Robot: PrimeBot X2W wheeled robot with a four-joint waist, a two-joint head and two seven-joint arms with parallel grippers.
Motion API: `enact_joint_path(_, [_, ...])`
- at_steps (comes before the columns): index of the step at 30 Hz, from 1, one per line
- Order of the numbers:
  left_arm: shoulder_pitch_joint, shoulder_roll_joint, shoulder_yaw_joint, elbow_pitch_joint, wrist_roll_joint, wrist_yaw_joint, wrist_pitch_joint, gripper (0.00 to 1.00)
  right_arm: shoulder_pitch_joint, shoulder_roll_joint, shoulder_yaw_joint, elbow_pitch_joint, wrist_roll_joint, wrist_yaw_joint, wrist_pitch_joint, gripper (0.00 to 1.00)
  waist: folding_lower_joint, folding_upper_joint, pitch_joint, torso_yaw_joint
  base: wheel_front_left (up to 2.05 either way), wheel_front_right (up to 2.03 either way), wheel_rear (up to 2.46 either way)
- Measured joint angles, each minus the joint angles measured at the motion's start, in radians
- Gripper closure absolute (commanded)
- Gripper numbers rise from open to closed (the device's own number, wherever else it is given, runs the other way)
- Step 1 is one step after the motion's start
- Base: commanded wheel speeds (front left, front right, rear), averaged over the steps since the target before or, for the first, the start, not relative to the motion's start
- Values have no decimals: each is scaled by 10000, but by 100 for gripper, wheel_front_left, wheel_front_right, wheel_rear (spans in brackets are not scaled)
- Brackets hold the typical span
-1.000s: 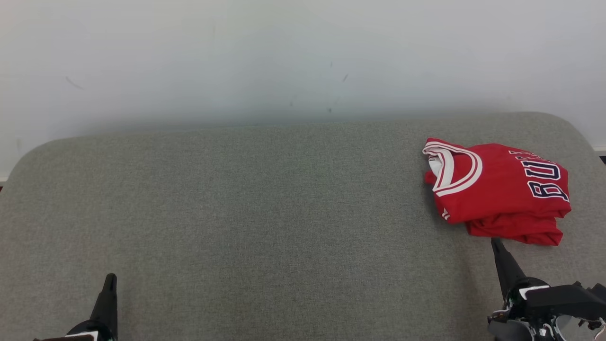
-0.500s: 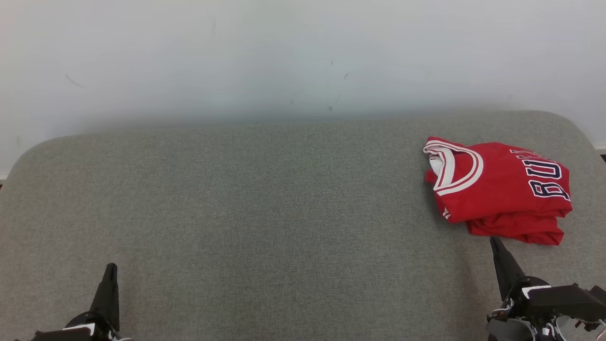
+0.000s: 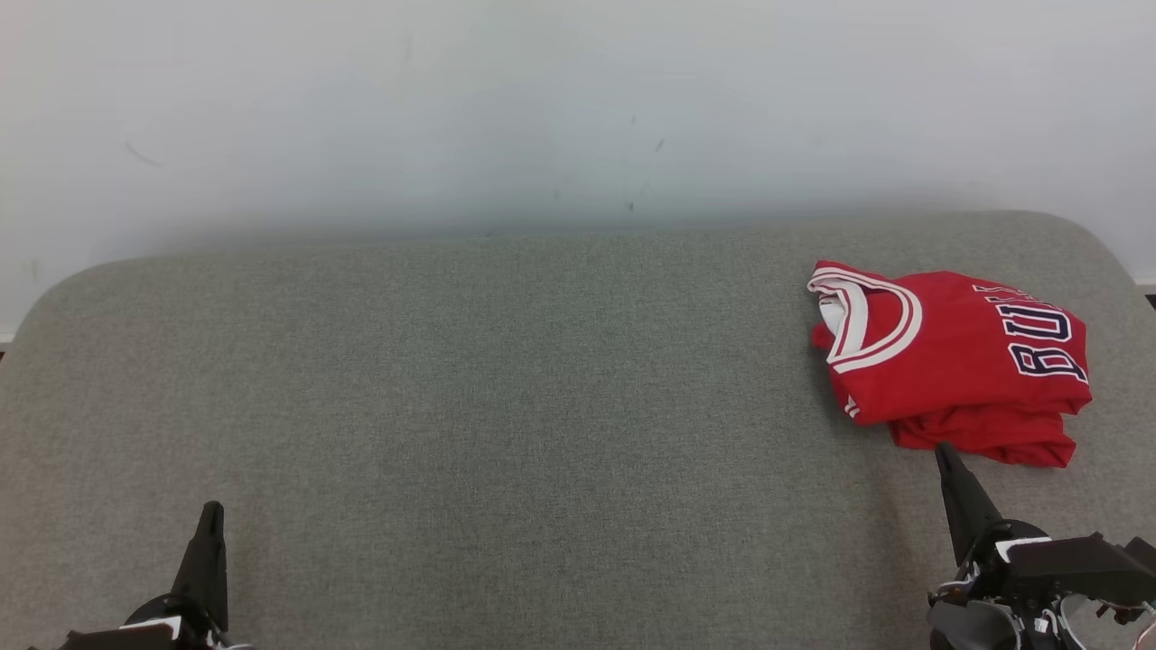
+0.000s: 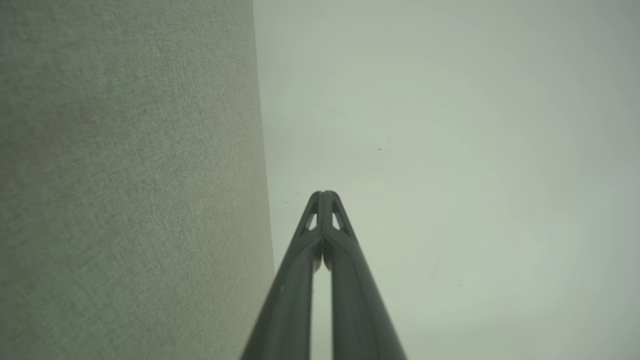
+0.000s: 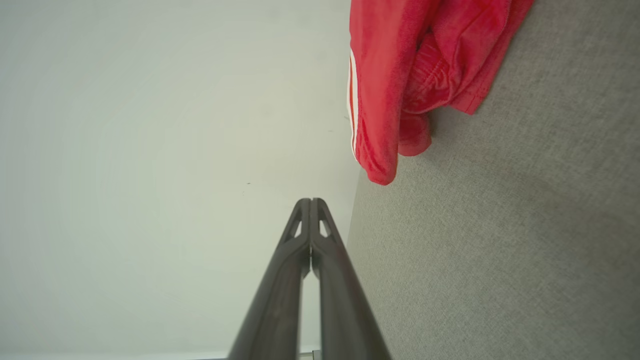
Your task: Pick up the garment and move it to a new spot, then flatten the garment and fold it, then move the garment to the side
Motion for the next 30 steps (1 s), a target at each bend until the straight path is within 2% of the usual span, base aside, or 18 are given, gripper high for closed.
enact_joint_path(30, [0,0,-2,0,0,0,0,100,0,0,2,0,2,31,0,100,1,0,0,0,0,0,0])
